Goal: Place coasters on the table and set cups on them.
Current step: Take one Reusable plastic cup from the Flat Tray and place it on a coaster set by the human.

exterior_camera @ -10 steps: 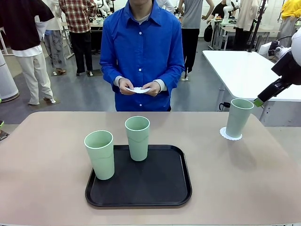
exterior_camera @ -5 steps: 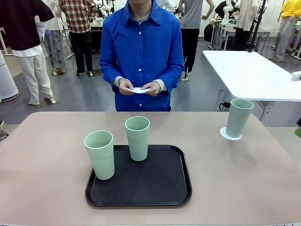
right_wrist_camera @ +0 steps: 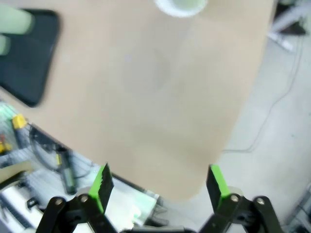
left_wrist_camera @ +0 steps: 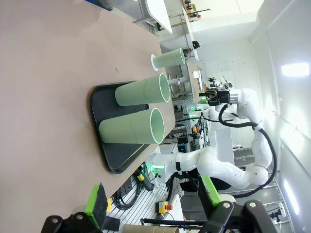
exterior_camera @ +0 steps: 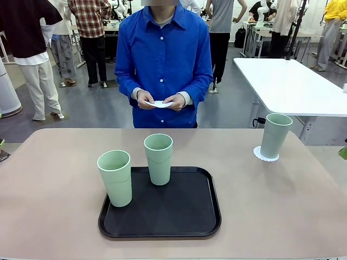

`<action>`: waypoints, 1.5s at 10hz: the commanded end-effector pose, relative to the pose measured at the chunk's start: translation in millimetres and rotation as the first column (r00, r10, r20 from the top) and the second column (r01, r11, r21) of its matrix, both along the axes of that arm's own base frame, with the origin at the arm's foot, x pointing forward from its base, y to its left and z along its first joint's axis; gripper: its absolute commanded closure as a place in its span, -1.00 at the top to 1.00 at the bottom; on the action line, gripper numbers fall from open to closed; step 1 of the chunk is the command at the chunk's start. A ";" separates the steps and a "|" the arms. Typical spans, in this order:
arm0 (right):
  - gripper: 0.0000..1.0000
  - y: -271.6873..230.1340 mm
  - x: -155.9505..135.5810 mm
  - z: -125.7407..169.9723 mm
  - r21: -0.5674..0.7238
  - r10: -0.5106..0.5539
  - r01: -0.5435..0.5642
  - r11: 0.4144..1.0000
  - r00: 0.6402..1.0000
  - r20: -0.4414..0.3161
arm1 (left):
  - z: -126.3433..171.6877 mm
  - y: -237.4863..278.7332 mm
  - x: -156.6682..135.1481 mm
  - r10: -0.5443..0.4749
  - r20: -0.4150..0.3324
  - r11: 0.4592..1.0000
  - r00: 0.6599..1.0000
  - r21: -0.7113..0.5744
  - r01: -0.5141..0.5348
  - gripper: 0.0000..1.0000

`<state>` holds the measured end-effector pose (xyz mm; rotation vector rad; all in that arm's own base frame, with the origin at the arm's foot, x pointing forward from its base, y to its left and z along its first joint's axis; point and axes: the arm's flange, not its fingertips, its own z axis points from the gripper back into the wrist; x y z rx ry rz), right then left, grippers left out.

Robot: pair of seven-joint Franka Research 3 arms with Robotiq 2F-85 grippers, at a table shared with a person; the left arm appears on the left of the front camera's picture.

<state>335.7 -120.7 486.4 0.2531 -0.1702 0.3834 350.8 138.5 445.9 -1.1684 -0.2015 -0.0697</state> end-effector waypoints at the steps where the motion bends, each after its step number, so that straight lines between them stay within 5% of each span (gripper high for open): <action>1: 1.00 -60.5 9.0 9.9 0.420 -0.009 0.052 0.906 0.995 -0.104 | 1.2 0.2 -1.5 -0.001 0.009 1.000 1.000 -0.010 0.001 1.00; 5: 1.00 -138.8 25.5 -16.8 0.696 0.003 0.167 0.698 0.972 -0.236 | 1.2 0.2 -1.5 -0.001 0.009 1.000 1.000 -0.010 0.001 1.00; 7: 1.00 -166.7 35.3 -40.4 0.704 0.026 0.227 0.673 0.944 -0.329 | 1.2 0.2 -1.5 -0.001 0.009 1.000 1.000 -0.010 0.001 1.00; 9: 1.00 -191.2 32.7 -51.2 0.731 0.003 0.247 0.636 0.947 -0.322 | 1.2 0.2 -1.5 -0.001 0.009 1.000 1.000 -0.010 0.001 1.00; 12: 1.00 -215.6 22.1 -64.8 0.802 -0.026 0.185 0.568 0.978 -0.207 | 1.2 0.2 -1.5 -0.001 0.009 1.000 1.000 -0.010 0.001 1.00; 15: 1.00 -220.4 23.5 -71.5 0.813 -0.096 0.228 0.536 0.973 -0.209 | 1.2 0.2 -1.5 -0.001 0.009 1.000 1.000 -0.010 0.001 1.00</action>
